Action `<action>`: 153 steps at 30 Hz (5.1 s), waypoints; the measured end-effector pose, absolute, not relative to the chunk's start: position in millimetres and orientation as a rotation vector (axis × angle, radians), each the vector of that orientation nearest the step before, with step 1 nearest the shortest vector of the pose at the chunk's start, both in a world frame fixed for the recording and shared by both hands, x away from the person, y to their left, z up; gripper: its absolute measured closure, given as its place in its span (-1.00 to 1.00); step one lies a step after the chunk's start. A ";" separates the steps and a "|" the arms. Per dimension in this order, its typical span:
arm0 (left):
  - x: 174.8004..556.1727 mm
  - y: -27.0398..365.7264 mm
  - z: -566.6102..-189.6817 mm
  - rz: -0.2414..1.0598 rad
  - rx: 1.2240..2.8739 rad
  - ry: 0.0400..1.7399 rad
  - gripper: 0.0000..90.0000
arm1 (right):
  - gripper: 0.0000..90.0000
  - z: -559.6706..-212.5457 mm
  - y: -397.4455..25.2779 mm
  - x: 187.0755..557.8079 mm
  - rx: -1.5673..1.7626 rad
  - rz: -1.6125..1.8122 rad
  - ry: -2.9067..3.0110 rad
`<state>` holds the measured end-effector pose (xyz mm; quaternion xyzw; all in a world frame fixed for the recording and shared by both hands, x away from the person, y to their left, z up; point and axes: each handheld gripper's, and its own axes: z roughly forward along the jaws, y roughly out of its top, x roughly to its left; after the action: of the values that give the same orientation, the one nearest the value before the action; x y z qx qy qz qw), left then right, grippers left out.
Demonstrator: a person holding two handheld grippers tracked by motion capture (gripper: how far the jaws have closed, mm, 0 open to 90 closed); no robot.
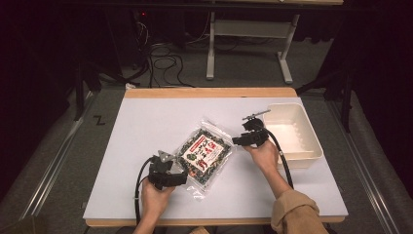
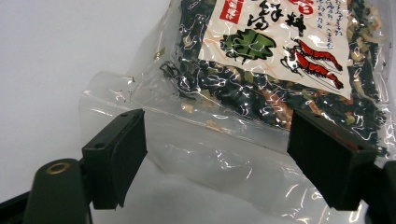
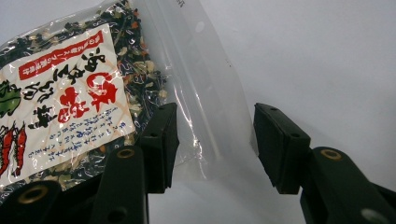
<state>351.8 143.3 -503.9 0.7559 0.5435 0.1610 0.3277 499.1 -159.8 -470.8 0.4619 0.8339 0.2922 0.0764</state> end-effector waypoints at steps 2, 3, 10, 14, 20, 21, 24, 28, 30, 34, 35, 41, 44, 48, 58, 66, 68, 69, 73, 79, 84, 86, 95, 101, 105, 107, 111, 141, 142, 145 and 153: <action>351.5 143.0 -504.1 0.431 1.984 1.417 -0.54 | 0.16 -474.0 -159.3 500.7 1.398 0.876 2.506; 351.6 143.1 -504.1 0.431 1.984 1.416 -0.54 | 0.16 -475.5 -159.2 501.7 1.412 0.879 2.510; 351.8 142.7 -504.2 0.429 1.980 1.422 -0.54 | 0.27 -479.6 -156.5 503.8 1.424 0.932 2.539; 351.5 143.0 -504.7 0.427 1.980 1.415 -0.54 | 0.51 -477.2 -158.4 502.4 1.418 0.947 2.543; 352.4 142.1 -504.7 0.420 1.986 1.418 -0.55 | 0.76 -473.9 -156.8 499.3 1.371 0.945 2.556; 352.3 142.2 -504.8 0.422 1.985 1.417 -0.56 | 0.81 -473.8 -157.1 498.7 1.353 0.942 2.554; 351.4 142.2 -505.2 0.421 1.984 1.412 -0.56 | 0.93 -473.9 -156.7 497.3 1.333 0.929 2.544; 351.3 143.4 -505.9 0.411 1.983 1.403 -0.56 | 0.99 -472.3 -155.9 496.4 1.311 0.926 2.533; 351.6 143.0 -505.9 0.413 1.982 1.403 -0.56 | 0.99 -470.4 -155.8 495.3 1.290 0.926 2.533; 350.3 141.2 -505.6 0.430 1.999 1.394 -0.55 | 1.00 -461.7 -163.2 492.4 1.270 0.967 2.509; 349.9 141.0 -506.0 0.434 2.010 1.394 -0.55 | 1.00 -461.7 -163.2 492.4 1.270 0.967 2.509; 349.5 142.8 -505.0 0.420 1.997 1.392 -0.55 | 1.00 -447.2 -171.1 487.3 1.256 1.012 2.507; 349.6 141.8 -505.2 0.426 2.003 1.386 -0.55 | 1.00 -440.1 -173.5 483.8 1.222 1.027 2.508; 348.0 141.3 -505.5 0.421 2.006 1.383 -0.55 | 1.00 -433.4 -180.7 481.2 1.208 1.043 2.490; 346.5 140.6 -505.7 0.413 2.013 1.365 -0.54 | 1.00 -403.2 -185.9 471.9 1.110 1.055 2.461; 347.2 139.8 -506.8 0.411 2.016 1.367 -0.54 | 1.00 -384.1 -187.6 464.9 1.039 1.069 2.457; 346.7 139.9 -506.8 0.408 2.015 1.369 -0.54 | 1.00 -372.5 -189.1 460.3 1.013 1.086 2.440; 346.6 140.0 -506.8 0.409 2.015 1.368 -0.54 | 1.00 -372.5 -189.1 460.3 1.013 1.086 2.440; 346.1 141.1 -506.7 0.408 2.007 1.373 -0.54 | 1.00 -359.7 -188.4 456.4 0.981 1.086 2.429; 345.5 139.9 -506.4 0.408 2.017 1.363 -0.53 | 1.00 -340.5 -185.4 448.6 0.919 1.080 2.420; 345.0 142.0 -505.0 0.413 2.002 1.357 -0.52 | 1.00 -325.7 -182.6 442.4 0.870 1.074 2.408; 345.1 141.8 -504.8 0.414 2.001 1.354 -0.51 | 1.00 -316.4 -179.6 439.8 0.842 1.069 2.401; 345.7 140.8 -505.9 0.408 2.006 1.356 -0.49 | 1.00 -294.4 -174.2 433.0 0.781 1.076 2.378; 345.4 138.1 -506.4 0.410 2.023 1.344 -0.49 | 1.00 -281.3 -171.0 427.5 0.743 1.069 2.364; 345.1 140.0 -506.7 0.402 2.015 1.351 -0.49 | 1.00 -275.8 -169.4 426.6 0.729 1.060 2.359; 345.4 140.0 -506.0 0.410 2.010 1.352 -0.49 | 1.00 -273.5 -168.4 427.4 0.728 1.056 2.354; 345.2 138.8 -506.2 0.410 2.020 1.346 -0.49 | 1.00 -268.5 -169.0 426.8 0.718 1.058 2.340; 344.6 139.9 -504.5 0.417 2.017 1.343 -0.49 | 1.00 -234.0 -218.5 437.1 0.909 1.083 2.178; 344.2 139.3 -504.5 0.416 2.022 1.340 -0.49 | 1.00 -233.9 -221.1 437.0 0.911 1.080 2.171; 343.6 138.7 -504.9 0.414 2.022 1.339 -0.49 | 1.00 -234.6 -232.6 437.1 0.932 1.074 2.149; 344.3 137.3 -505.5 0.413 2.028 1.337 -0.49 | 1.00 -230.1 -258.6 437.0 0.995 1.072 2.091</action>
<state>344.3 137.3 -505.5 0.7764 0.5117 0.1581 0.3322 437.0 -258.6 -230.1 0.3730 0.7842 0.4019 0.2905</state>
